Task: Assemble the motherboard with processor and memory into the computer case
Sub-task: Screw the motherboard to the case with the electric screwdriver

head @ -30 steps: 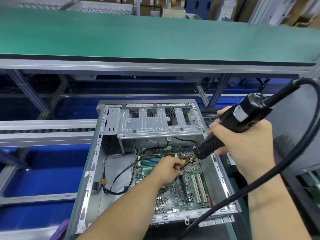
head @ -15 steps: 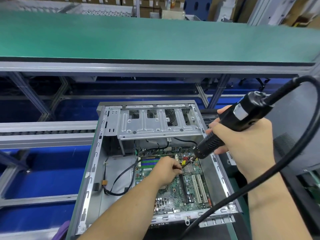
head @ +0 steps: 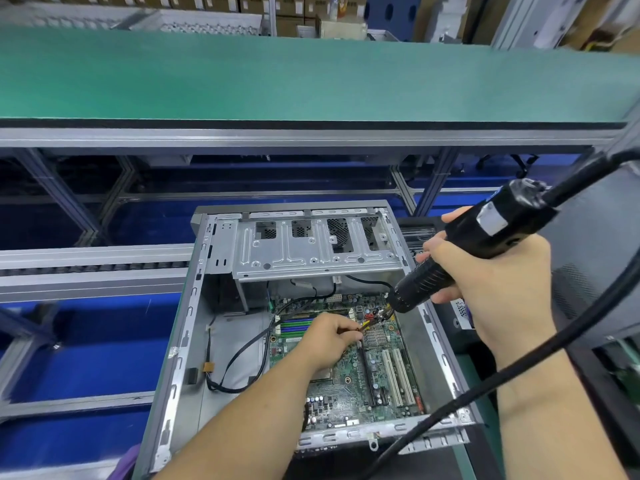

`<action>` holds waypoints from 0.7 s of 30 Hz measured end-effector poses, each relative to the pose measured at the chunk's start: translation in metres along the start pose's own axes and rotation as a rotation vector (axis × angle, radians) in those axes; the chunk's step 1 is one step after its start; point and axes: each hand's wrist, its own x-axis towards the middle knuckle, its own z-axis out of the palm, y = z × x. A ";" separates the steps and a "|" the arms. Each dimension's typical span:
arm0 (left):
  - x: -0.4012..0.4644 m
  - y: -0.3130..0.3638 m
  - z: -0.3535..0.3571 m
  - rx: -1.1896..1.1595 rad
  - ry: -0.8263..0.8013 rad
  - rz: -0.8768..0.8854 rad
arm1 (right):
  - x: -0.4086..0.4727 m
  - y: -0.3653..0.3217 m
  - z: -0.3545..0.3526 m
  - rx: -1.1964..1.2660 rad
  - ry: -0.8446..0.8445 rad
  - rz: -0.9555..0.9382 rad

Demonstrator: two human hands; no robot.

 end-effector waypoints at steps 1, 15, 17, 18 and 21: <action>0.000 0.000 0.000 -0.025 0.000 -0.012 | 0.000 0.000 0.000 0.005 -0.001 0.001; -0.004 0.007 -0.003 -0.112 -0.009 -0.052 | 0.002 -0.002 0.000 0.033 0.005 -0.001; -0.005 0.009 -0.004 -0.123 -0.009 -0.061 | 0.003 -0.002 0.001 0.035 0.003 0.001; -0.005 0.009 -0.003 -0.121 -0.010 -0.064 | 0.003 -0.001 0.001 0.037 0.003 0.003; -0.006 0.010 -0.004 -0.146 -0.012 -0.083 | 0.004 0.000 0.002 0.039 0.000 0.003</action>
